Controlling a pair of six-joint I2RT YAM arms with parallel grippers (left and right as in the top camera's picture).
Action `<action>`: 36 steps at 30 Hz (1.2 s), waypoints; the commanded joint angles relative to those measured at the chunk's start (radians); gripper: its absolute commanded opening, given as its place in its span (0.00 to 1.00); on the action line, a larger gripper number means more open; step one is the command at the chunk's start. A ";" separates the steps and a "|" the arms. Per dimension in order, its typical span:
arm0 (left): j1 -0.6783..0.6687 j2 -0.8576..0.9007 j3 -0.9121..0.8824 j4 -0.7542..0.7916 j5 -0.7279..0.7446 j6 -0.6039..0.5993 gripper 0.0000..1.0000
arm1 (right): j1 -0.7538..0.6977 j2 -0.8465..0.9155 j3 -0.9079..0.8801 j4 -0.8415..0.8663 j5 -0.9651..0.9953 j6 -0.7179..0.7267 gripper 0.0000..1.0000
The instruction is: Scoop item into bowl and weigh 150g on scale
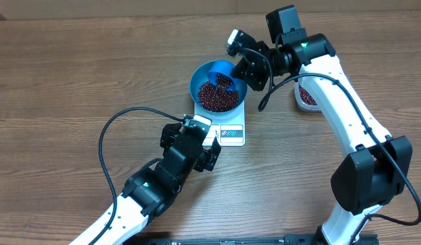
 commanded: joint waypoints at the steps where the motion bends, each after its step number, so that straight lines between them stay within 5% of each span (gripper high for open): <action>1: 0.006 0.006 -0.008 0.001 -0.018 0.019 1.00 | 0.002 -0.049 0.035 -0.002 -0.011 -0.024 0.04; 36: 0.006 0.006 -0.008 0.001 -0.018 0.019 1.00 | 0.002 -0.049 0.035 -0.031 -0.011 -0.045 0.04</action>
